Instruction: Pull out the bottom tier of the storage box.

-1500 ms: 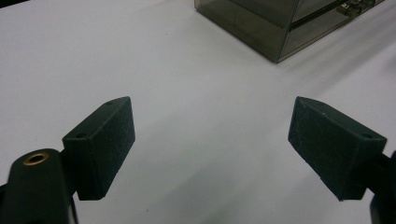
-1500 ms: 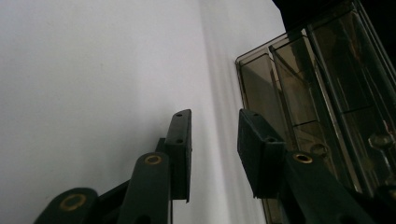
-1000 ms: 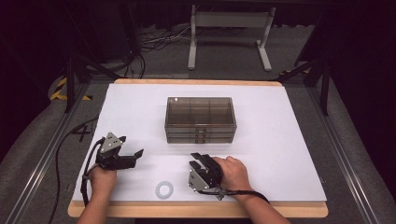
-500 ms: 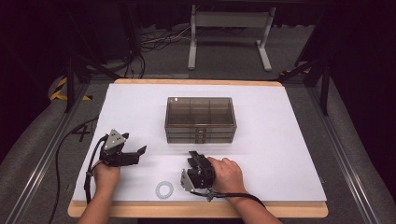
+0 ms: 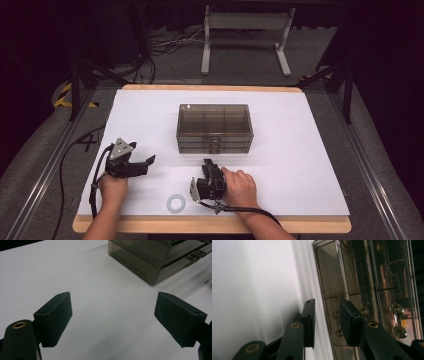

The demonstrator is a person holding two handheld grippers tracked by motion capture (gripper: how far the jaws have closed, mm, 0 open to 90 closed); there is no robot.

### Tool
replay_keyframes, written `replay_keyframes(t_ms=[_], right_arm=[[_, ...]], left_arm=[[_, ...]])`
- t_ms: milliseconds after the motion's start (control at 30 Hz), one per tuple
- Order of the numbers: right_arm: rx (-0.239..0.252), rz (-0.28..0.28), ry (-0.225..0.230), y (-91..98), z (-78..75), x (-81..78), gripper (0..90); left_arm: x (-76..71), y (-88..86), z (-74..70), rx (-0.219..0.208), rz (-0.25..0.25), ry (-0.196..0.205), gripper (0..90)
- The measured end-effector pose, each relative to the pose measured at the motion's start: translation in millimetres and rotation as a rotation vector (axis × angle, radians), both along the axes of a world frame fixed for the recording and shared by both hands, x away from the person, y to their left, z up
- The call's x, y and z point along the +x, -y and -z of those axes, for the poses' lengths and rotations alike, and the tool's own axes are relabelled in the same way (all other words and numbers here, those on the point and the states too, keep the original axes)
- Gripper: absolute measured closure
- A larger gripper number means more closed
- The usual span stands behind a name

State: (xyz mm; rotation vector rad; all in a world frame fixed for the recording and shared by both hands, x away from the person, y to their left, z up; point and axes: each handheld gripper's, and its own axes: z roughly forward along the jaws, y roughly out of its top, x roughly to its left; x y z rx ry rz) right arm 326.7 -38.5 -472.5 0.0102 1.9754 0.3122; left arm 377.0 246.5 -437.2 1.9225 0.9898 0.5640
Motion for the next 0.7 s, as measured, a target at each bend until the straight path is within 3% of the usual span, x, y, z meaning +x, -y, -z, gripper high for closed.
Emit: replay_keyframes(t_ms=[700], right_arm=[[-0.103,0.127,0.092,-11.2,13.5,7.5,72.4]], left_arm=[[-0.4,-0.2,-0.2,-0.003,-0.002,0.002,15.6]])
